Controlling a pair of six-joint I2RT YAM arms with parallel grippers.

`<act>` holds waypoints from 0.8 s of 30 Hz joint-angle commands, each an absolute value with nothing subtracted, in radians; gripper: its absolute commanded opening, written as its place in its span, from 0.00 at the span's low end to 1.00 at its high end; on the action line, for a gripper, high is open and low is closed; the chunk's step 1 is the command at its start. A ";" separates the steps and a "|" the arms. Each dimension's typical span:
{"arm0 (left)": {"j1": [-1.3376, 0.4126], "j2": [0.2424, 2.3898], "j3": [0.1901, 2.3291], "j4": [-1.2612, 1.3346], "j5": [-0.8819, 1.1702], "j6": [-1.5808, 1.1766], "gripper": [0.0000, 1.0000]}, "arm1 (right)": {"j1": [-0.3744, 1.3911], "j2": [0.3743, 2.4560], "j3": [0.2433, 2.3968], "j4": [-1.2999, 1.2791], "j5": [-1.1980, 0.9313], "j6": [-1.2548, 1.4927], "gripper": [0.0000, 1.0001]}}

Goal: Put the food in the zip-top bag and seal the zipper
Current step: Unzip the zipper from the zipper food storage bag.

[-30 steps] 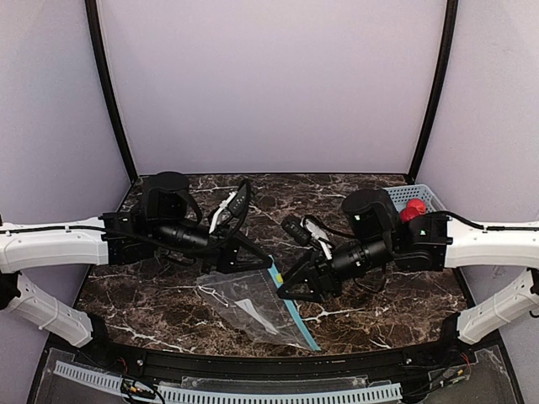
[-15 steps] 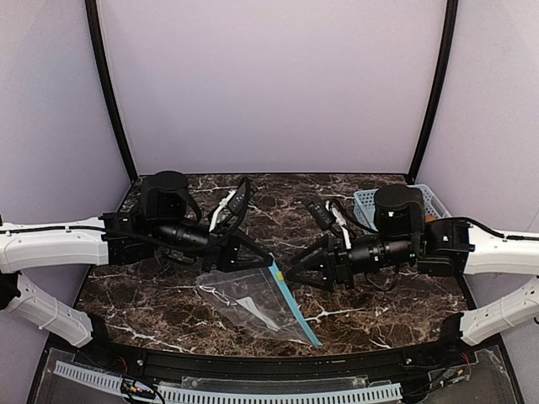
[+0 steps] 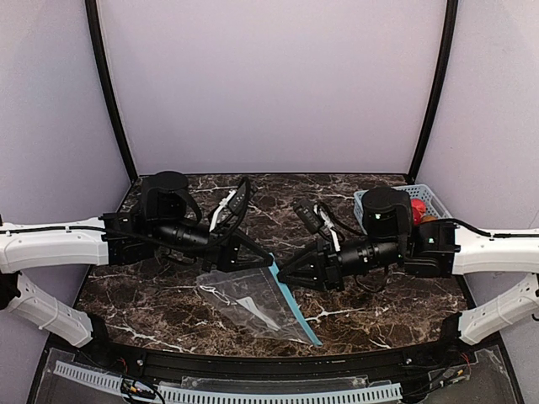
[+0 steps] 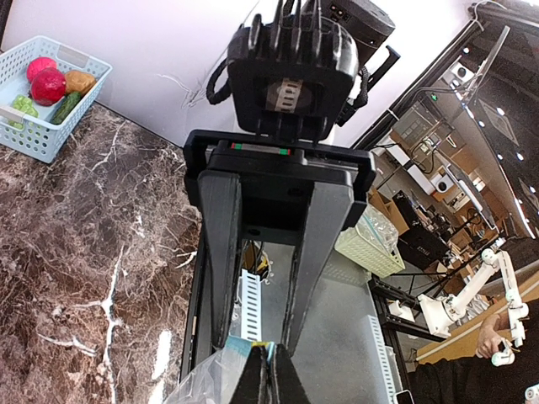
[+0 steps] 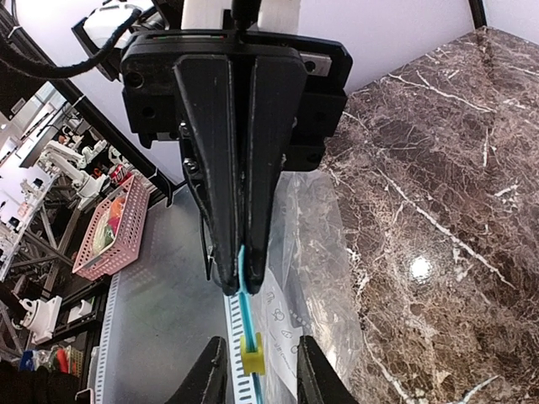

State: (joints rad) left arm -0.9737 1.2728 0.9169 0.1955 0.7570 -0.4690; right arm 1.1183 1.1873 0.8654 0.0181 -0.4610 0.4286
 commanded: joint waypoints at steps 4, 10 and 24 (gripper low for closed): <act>-0.977 1.251 0.910 0.213 0.754 -0.473 0.01 | 1.120 1.215 0.865 0.052 -0.498 0.430 0.17; -0.976 1.242 0.915 0.178 0.708 -0.446 0.01 | 1.122 1.210 0.860 0.044 -0.500 0.431 0.06; -0.915 1.203 0.920 0.131 0.654 -0.444 0.01 | 1.150 1.189 0.806 -0.070 -0.451 0.431 0.04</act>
State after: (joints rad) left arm -0.9478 1.2549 0.9169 0.1394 0.6655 -0.4526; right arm 1.1297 1.2079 0.8383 0.0151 -0.4591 0.4309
